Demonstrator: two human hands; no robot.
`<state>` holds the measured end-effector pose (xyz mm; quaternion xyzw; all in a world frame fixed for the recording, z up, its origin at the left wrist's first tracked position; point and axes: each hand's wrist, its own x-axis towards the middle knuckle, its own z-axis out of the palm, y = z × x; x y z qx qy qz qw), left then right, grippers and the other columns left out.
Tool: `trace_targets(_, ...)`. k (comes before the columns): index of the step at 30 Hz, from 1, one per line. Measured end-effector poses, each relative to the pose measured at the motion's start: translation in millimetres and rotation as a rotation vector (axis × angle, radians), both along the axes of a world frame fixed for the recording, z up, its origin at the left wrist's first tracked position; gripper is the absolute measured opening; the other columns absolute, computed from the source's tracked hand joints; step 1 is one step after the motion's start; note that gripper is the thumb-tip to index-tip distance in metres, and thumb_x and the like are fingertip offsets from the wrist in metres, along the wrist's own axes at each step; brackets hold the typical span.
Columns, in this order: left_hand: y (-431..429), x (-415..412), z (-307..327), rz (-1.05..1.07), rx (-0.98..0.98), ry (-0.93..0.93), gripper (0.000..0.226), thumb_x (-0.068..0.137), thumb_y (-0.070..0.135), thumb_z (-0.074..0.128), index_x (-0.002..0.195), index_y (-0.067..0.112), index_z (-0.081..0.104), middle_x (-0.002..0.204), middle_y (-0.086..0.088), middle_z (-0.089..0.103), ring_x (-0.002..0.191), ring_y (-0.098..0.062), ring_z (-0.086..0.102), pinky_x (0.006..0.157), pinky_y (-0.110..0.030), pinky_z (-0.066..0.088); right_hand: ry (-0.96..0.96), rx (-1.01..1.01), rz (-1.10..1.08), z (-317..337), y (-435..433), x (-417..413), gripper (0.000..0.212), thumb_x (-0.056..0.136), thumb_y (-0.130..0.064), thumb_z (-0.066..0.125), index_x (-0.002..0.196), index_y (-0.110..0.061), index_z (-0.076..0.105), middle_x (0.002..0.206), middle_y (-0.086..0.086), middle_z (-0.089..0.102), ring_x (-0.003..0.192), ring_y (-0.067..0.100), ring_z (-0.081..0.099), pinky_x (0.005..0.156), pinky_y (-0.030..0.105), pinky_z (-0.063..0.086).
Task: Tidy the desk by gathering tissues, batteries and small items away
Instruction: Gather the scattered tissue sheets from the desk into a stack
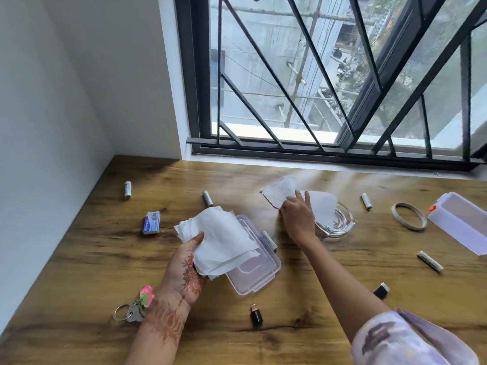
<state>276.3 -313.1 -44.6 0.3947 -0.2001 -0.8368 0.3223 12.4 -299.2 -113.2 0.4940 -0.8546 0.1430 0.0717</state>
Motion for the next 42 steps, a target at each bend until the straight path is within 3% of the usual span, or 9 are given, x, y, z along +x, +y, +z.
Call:
trace_targets(4,6.6,-10.0,2.4,0.025,-0.015,-0.018,0.016,0.092,0.020,0.050,0.101,0.014,0.062,0.085,-0.006,0.073,0.087,-0.024,0.064,0.073,-0.038,0.052,-0.160,-0.169,0.077,11.4,1.7,-2.7,0.015,0.087,-0.004,0.053,0.082,0.004,0.064,0.096,0.019,0.067,0.115,0.034,0.054,0.111,0.031,0.019)
trace_targets(10,22.8,-21.5,2.0,0.064,-0.018,-0.024,0.014,0.093,0.019,0.048,0.095,0.015,0.062,0.074,-0.004,0.075,0.084,-0.025,0.063,0.061,-0.036,0.057,-0.524,-0.524,0.175,67.1,21.5,47.7,0.007,0.084,-0.003,0.061,0.088,0.000,0.066,0.102,0.013,0.070,0.092,0.016,0.064,0.072,-0.003,0.036)
trace_targets(15,30.7,-26.9,1.0,0.067,-0.051,-0.021,0.022,0.092,0.021,0.049,0.106,0.011,0.063,0.088,-0.011,0.072,0.086,-0.029,0.065,0.079,-0.043,0.052,-0.584,-0.448,0.439,76.8,58.3,101.8,0.007,0.088,-0.008,0.058,0.092,-0.007,0.063,0.109,0.008,0.069,0.097,0.010,0.063,0.080,0.022,0.053)
trace_targets(19,36.9,-31.9,1.7,0.053,0.028,0.072,0.034,0.096,0.031,0.041,0.101,0.006,0.064,0.078,-0.011,0.074,0.066,-0.021,0.071,0.057,-0.030,0.059,-0.437,-0.311,0.691,67.1,79.8,130.1,0.018,0.093,-0.015,0.045,0.102,-0.003,0.055,0.108,0.013,0.064,0.101,0.024,0.060,0.087,0.028,0.046)
trace_targets(23,43.9,-34.4,4.8,0.002,0.035,0.167,0.063,0.094,0.049,0.034,0.077,0.005,0.076,0.080,-0.012,0.073,0.070,-0.020,0.072,0.058,-0.030,0.059,-0.195,-0.214,0.729,53.1,91.1,141.0,0.027,0.097,-0.019,0.036,0.112,-0.004,0.053,0.118,0.009,0.061,0.123,0.023,0.049,0.107,0.030,0.030)
trace_targets(28,47.3,-41.4,3.4,-0.014,0.009,0.092,0.030,0.089,0.028,0.050,0.093,0.003,0.067,0.082,-0.012,0.073,0.070,-0.019,0.071,0.068,-0.030,0.057,-0.315,-0.253,0.738,64.4,98.0,130.7,0.024,0.095,-0.018,0.039,0.111,-0.005,0.051,0.117,0.013,0.062,0.118,0.021,0.050,0.106,0.022,0.027)
trace_targets(33,45.9,-45.8,-0.7,0.024,-0.042,0.006,0.022,0.093,0.018,0.047,0.104,0.007,0.063,0.087,-0.012,0.074,0.074,-0.022,0.071,0.068,-0.034,0.057,-0.231,-0.381,0.475,52.7,82.3,72.6,0.024,0.087,-0.011,0.052,0.108,-0.003,0.059,0.119,0.014,0.063,0.118,0.026,0.054,0.109,0.034,0.032)
trace_targets(37,48.2,-46.2,1.3,0.036,-0.047,0.014,0.020,0.093,0.017,0.047,0.101,0.011,0.064,0.087,-0.010,0.073,0.080,-0.022,0.068,0.084,-0.039,0.051,0.046,-0.099,0.249,32.1,70.8,9.3,0.049,0.064,0.000,0.074,0.111,0.002,0.060,0.120,0.020,0.061,0.121,0.037,0.050,0.106,0.051,0.021)
trace_targets(42,50.5,-46.8,5.7,0.053,-0.050,0.035,0.017,0.094,0.016,0.046,0.098,0.011,0.062,0.080,-0.008,0.074,0.082,-0.024,0.066,0.081,-0.040,0.050,0.129,0.050,0.141,19.9,72.2,-29.8,0.043,0.059,-0.010,0.083,0.095,0.006,0.066,0.110,0.023,0.066,0.112,0.042,0.056,0.099,0.057,0.030)
